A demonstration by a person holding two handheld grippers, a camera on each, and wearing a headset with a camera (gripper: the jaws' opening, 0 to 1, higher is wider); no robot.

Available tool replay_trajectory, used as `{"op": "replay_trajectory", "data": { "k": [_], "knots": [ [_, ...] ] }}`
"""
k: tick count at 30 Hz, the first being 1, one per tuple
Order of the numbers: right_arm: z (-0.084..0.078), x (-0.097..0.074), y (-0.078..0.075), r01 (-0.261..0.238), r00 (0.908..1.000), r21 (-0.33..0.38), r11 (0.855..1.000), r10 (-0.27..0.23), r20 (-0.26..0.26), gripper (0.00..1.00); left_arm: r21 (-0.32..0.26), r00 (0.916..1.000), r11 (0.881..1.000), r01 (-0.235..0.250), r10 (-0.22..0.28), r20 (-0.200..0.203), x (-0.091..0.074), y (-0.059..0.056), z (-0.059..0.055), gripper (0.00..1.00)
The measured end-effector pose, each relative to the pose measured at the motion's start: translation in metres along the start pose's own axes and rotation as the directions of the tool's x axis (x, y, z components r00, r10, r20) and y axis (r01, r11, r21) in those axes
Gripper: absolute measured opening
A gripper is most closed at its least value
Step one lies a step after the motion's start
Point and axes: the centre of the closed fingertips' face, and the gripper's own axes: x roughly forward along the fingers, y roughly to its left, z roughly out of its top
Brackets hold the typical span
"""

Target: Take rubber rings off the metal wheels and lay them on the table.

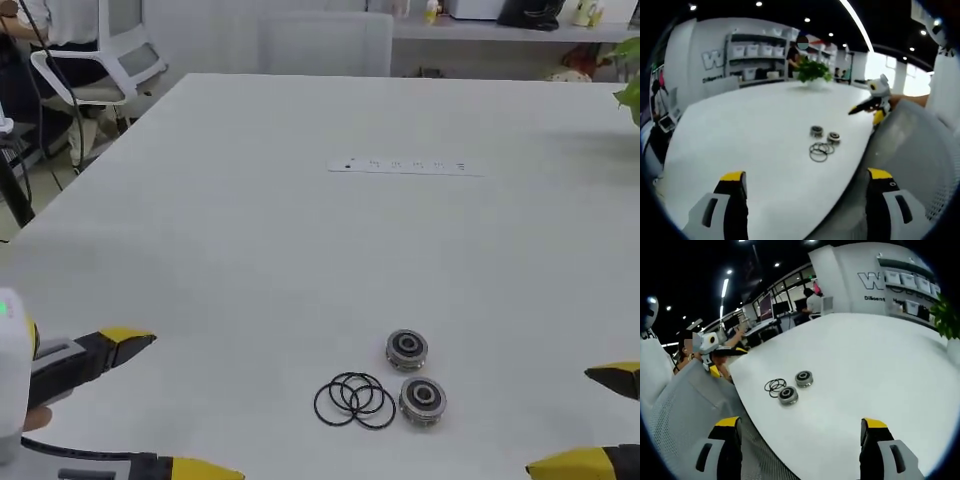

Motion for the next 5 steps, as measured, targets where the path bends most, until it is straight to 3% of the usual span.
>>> {"op": "replay_trajectory", "data": {
  "k": [5],
  "knots": [
    [-0.0055,-0.0001,-0.0001,0.006,0.9999,0.008,1.000,-0.005,-0.010,0.99,0.001,1.0000,1.000,-0.002,0.002,-0.003,-0.0001,-0.0004,-0.0007,1.00]
  ]
}}
